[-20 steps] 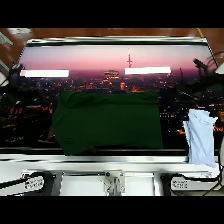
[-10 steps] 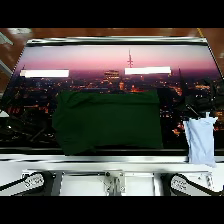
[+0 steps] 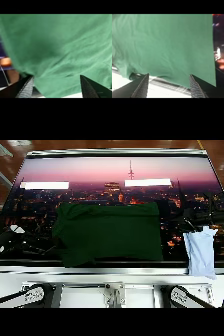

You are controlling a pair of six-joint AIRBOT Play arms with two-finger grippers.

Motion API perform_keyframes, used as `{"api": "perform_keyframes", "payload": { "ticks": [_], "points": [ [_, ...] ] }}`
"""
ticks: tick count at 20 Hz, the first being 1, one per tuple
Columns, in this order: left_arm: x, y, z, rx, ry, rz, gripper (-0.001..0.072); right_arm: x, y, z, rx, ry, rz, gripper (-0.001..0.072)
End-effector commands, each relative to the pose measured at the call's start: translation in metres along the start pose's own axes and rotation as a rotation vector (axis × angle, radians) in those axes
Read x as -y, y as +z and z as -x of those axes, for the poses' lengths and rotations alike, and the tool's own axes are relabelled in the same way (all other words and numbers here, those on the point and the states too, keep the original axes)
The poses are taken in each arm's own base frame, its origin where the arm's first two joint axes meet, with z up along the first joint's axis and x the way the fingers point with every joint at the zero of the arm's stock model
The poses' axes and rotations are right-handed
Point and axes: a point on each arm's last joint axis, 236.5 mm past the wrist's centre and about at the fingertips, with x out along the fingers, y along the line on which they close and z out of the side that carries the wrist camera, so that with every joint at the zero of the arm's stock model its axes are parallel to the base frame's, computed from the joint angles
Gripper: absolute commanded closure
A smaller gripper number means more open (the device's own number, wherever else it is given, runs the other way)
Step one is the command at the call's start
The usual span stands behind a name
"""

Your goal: Fold the shirts.

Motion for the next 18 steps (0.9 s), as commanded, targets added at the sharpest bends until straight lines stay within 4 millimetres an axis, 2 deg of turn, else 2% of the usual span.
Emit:
{"api": "perform_keyframes", "payload": {
  "ticks": [1,2,3,4,6,7,9,12,13,18],
  "points": [
    [0.011,0.000,-0.023,-0.030,0.014,0.007,0.0059,0.000,0.004,0.000,0.021,-0.002,0.001,0.0094],
    [0.012,0.003,-0.027,-0.019,0.026,0.029,0.0194,0.001,0.005,0.000,0.022,-0.002,0.000,0.0094],
    [0.012,0.008,-0.029,0.003,0.036,0.057,0.0378,0.001,0.004,0.000,0.021,-0.005,0.000,0.0094],
    [0.013,0.012,-0.029,0.017,0.036,0.066,0.0492,0.003,0.004,0.000,0.019,-0.013,0.000,0.0094],
    [0.016,0.016,-0.025,0.027,0.030,0.061,0.0666,0.029,-0.008,-0.003,-0.027,-0.110,-0.010,0.0094],
    [0.018,0.017,-0.023,0.032,0.028,0.051,0.0666,0.046,-0.025,-0.008,-0.082,-0.162,-0.037,0.0093],
    [0.022,0.020,-0.017,0.043,0.025,0.029,0.0667,0.066,-0.066,-0.028,-0.207,-0.174,-0.095,0.0093],
    [0.028,0.023,-0.009,0.067,0.022,0.000,0.0666,0.076,-0.117,-0.065,-0.310,-0.113,-0.167,0.0092],
    [0.029,0.022,-0.007,0.070,0.021,-0.013,0.0666,0.082,-0.128,-0.073,-0.324,-0.117,-0.186,0.0092],
    [0.035,0.019,0.000,0.080,0.016,-0.038,0.0666,0.095,-0.154,-0.097,-0.327,-0.129,-0.267,0.0092]
  ]
}}
